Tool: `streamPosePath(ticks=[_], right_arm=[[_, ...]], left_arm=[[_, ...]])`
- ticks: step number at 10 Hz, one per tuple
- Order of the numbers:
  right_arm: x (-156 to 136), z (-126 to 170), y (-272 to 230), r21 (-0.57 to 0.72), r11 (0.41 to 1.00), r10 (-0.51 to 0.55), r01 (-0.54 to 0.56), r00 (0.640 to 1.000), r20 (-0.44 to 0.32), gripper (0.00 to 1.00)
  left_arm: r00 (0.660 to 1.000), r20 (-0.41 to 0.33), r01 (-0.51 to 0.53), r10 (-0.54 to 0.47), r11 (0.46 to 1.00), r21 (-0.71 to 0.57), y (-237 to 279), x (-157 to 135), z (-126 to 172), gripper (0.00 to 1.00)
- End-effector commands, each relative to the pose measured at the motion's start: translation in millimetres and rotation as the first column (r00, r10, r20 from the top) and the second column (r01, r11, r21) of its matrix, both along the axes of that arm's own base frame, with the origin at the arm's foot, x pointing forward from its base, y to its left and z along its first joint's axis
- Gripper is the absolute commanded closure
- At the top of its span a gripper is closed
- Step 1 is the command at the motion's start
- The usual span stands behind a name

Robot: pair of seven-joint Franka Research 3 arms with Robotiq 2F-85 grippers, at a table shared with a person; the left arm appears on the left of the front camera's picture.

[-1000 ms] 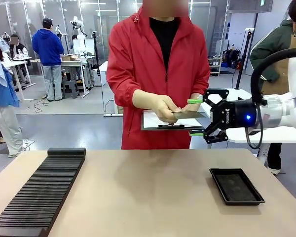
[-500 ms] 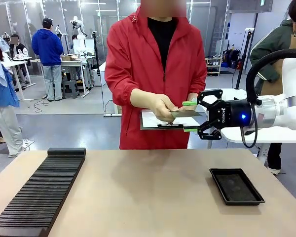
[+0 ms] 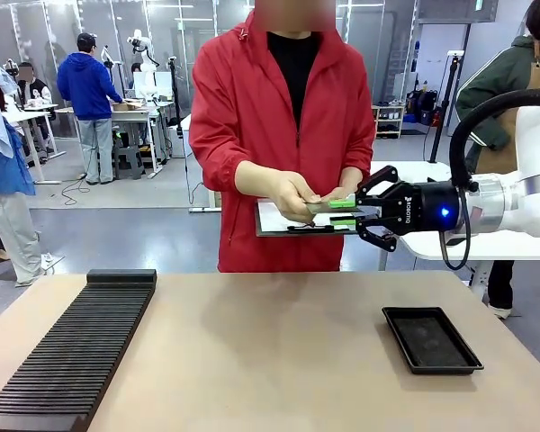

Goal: Inspect the PCB.
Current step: Pick up the Blank PCB that the human is holding.

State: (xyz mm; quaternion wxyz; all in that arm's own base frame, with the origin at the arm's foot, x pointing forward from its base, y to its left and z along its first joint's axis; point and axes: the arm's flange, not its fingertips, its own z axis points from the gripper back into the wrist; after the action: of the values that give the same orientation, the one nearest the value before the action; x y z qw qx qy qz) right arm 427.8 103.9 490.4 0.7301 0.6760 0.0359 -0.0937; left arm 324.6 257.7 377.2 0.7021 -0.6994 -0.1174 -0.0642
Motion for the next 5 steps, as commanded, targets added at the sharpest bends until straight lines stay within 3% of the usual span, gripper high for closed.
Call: streamPosePath(ticks=[1, 5], right_arm=[[0.7, 4.9, 5.4, 0.022, 1.000, -0.011, 0.011, 1.000, -0.021, 1.00], [-2.5, 5.0, 6.5, 0.027, 1.000, -0.007, 0.007, 1.000, -0.021, 1.00]], left_arm=[[1.000, -0.001, -0.003, 0.003, 1.000, 0.001, 0.8, -1.4, 0.3, 0.00], [1.000, -0.001, -0.003, 0.003, 1.000, 0.001, 0.8, -1.4, 0.3, 0.00]])
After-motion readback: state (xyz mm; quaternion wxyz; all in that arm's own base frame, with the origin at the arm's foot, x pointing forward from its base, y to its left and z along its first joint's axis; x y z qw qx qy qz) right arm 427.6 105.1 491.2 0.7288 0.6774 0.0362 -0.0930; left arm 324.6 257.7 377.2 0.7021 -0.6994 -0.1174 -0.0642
